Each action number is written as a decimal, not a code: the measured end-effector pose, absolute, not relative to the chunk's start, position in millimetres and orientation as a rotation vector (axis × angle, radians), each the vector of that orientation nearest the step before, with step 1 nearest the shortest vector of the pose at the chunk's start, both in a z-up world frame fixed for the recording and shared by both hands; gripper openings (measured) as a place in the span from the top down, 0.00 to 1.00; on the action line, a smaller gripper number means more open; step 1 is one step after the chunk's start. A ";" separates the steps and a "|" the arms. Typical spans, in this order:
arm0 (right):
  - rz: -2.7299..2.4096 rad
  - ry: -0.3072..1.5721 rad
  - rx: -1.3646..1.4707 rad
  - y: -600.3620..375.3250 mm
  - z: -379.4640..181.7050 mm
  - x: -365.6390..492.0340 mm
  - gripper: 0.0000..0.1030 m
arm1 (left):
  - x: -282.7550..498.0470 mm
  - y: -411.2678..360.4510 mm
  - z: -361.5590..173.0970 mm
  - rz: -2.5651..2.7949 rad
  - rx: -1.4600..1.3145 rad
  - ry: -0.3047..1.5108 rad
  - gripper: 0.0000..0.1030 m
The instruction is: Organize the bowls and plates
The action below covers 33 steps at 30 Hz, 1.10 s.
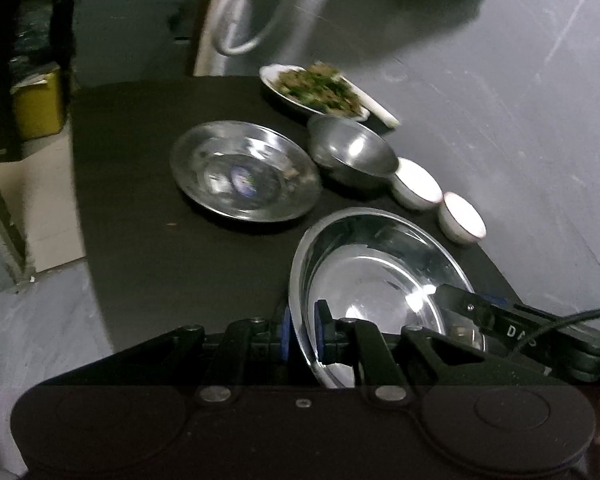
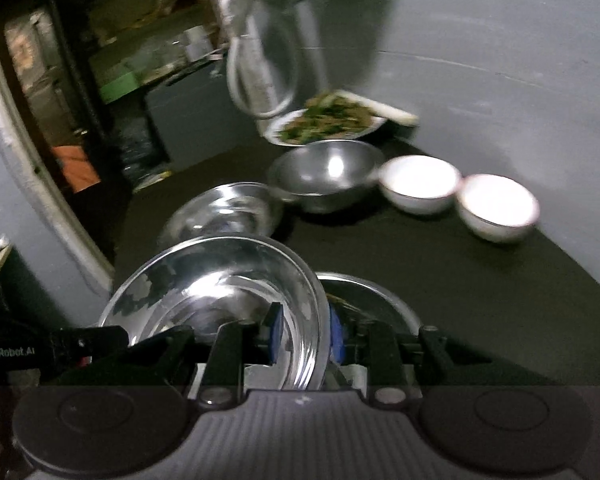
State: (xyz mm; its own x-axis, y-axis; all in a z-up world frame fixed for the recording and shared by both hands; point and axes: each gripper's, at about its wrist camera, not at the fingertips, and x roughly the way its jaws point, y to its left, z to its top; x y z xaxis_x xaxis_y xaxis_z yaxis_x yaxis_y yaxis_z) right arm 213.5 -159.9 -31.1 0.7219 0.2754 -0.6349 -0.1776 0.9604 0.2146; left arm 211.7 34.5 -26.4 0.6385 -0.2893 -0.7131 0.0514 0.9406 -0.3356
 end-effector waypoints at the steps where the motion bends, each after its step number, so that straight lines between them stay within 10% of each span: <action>1: 0.235 0.725 0.149 -165.5 -32.8 211.1 0.71 | 214.2 30.8 -28.1 -0.203 -0.292 0.863 0.88; 33: 0.102 0.691 0.022 -176.5 -61.0 192.6 0.61 | 234.0 -16.7 -44.5 -0.154 -0.117 0.898 0.84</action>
State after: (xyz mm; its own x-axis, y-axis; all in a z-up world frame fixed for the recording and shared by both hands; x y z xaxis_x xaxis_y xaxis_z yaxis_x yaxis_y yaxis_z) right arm 192.6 -176.5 -61.0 0.7659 0.1013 -0.6349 -0.0868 0.9948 0.0539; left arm 234.0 -16.7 -44.5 0.6131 -0.1824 -0.7686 0.0848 0.9826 -0.1655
